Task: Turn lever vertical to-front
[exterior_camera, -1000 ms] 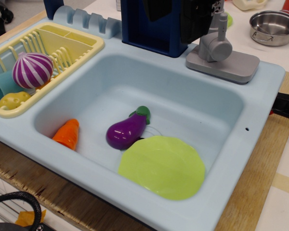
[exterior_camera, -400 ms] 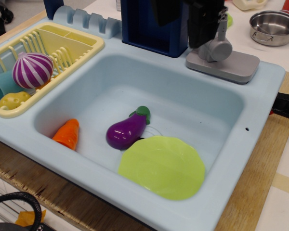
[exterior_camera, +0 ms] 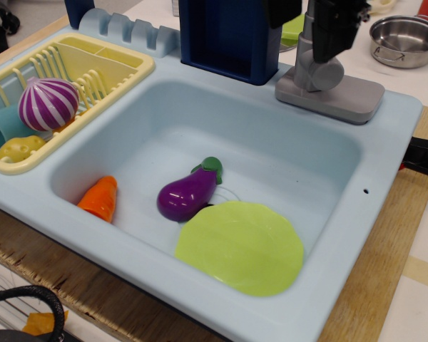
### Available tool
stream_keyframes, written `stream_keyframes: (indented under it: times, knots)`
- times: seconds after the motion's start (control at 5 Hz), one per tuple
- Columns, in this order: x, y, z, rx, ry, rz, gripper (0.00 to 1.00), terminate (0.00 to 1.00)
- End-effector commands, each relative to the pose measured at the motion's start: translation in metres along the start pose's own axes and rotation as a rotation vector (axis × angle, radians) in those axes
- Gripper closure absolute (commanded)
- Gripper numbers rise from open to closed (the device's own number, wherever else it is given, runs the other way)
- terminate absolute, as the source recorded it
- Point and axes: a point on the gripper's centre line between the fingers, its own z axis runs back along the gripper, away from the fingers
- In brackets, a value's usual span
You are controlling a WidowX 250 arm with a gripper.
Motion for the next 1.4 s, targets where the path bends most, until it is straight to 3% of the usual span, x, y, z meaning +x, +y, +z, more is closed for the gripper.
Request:
stream_keyframes:
  times: [0.0,0.6,0.8,1.2]
  knots:
    - [0.022,-0.004,0.01,0.013,-0.078,-0.04,0.0,0.0]
    - [0.032,-0.008,-0.001,-0.002,-0.053,-0.057,0.0,0.0]
    - [0.028,-0.005,-0.009,0.0,-0.043,-0.052,1.0,0.0]
    - [0.029,0.01,-0.007,0.042,-0.007,-0.093,1.0,0.0]
